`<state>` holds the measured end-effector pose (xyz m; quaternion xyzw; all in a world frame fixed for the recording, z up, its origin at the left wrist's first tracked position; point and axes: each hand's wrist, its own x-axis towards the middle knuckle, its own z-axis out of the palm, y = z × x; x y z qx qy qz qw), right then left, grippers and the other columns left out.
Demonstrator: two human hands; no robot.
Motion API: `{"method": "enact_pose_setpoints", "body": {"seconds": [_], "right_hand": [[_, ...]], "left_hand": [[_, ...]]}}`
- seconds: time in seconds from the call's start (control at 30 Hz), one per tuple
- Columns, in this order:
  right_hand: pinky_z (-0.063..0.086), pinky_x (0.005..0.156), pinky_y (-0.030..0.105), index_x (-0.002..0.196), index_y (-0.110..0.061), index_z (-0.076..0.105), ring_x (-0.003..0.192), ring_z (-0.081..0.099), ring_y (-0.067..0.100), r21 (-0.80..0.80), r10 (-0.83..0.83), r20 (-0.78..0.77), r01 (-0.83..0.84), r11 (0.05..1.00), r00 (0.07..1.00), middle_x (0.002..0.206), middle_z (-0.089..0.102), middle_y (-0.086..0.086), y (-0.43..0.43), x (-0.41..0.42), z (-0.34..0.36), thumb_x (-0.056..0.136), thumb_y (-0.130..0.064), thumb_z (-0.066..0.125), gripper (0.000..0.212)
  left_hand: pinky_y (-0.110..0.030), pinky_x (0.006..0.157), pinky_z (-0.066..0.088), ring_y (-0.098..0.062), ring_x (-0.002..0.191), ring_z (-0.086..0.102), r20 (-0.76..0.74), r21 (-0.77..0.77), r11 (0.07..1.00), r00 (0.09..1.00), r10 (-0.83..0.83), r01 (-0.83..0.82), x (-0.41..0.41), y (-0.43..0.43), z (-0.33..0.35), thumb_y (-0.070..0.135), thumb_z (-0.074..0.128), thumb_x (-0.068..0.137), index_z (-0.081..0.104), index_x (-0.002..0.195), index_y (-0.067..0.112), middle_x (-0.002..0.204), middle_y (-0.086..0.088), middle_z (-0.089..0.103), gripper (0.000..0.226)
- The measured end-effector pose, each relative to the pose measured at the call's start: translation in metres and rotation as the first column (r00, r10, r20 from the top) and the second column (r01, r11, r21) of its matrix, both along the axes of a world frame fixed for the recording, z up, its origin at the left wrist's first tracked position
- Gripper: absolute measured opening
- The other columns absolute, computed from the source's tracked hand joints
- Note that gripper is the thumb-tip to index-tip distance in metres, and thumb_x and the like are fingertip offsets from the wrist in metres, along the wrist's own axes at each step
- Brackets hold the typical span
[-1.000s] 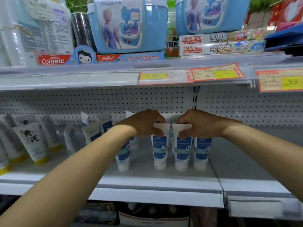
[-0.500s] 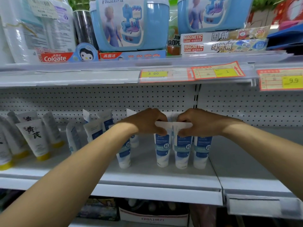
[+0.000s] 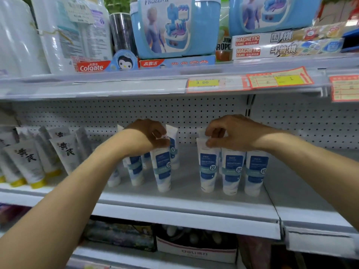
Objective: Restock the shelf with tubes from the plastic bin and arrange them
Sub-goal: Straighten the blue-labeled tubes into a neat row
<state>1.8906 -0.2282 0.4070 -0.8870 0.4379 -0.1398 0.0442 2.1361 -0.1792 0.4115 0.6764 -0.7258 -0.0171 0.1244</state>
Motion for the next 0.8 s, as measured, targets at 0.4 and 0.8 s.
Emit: {"method": "enact_pose_setpoints", "body": {"seconds": [0.4, 0.8], "right_hand": [[0.047, 0.074, 0.030, 0.090, -0.011, 0.065, 0.085, 0.062, 0.022, 0.061, -0.137, -0.111, 0.144, 0.988, 0.984, 0.089, 0.065, 0.000, -0.011, 0.035, -0.018, 0.084, -0.039, 0.070, 0.029], [0.051, 0.082, 0.034, 0.094, -0.026, 0.067, 0.087, 0.062, 0.013, 0.078, -0.104, -0.061, 0.108, 0.991, 0.993, 0.092, 0.068, -0.011, -0.015, 0.031, -0.022, 0.084, -0.040, 0.068, 0.017]], "left_hand": [[-0.025, 0.076, 0.035, -0.015, 0.092, 0.048, 0.078, -0.016, 0.972, 0.969, -0.234, 0.236, 0.011, -0.049, -0.027, 0.033, 0.067, 0.086, 0.065, 0.111, 0.024, 0.100, 0.004, 0.053, 0.027], [-0.030, 0.070, 0.057, -0.011, 0.072, 0.063, -0.152, 0.002, 0.888, 0.878, -0.453, 0.459, -0.006, -0.073, -0.031, 0.024, 0.074, 0.081, 0.060, 0.081, 0.031, 0.087, 0.006, 0.061, 0.015]]}}
